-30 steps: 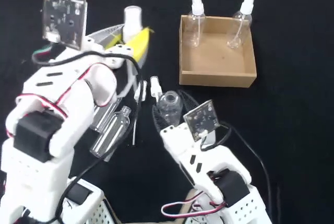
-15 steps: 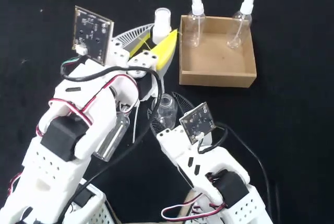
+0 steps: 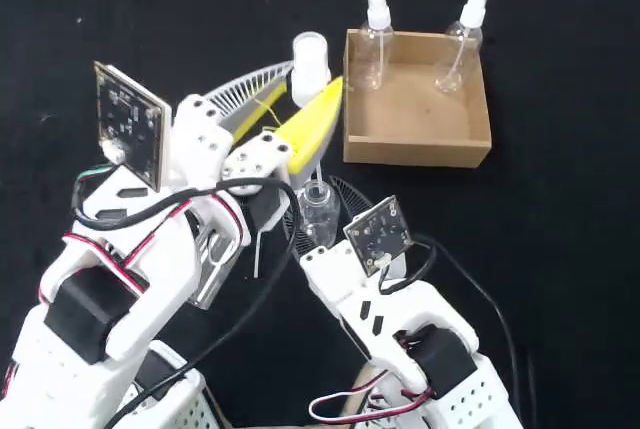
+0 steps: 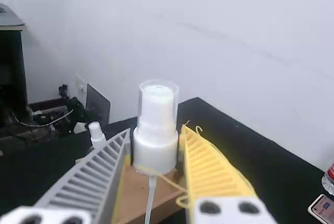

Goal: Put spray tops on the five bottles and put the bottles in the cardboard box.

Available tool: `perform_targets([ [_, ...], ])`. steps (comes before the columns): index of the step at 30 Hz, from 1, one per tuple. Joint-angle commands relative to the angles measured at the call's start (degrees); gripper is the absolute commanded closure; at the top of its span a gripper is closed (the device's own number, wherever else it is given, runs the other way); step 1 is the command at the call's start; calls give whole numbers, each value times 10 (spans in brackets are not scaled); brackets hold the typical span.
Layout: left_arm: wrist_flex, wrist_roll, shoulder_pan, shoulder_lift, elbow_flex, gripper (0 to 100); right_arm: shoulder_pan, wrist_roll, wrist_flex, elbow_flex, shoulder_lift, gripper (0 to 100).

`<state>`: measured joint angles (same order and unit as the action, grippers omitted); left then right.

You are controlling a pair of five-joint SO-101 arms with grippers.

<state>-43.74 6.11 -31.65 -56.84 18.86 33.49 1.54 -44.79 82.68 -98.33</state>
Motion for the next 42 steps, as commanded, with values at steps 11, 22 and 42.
perform_targets([
  [11, 5, 3, 18, -7, 58, 863, 7, -2, 16, -2, 6, 807],
  [22, 69, 3, 15, -8, 55, 863, 7, -2, 16, -2, 6, 807],
  [42, 57, 3, 19, -13, 88, 863, 7, -2, 16, -2, 6, 808],
])
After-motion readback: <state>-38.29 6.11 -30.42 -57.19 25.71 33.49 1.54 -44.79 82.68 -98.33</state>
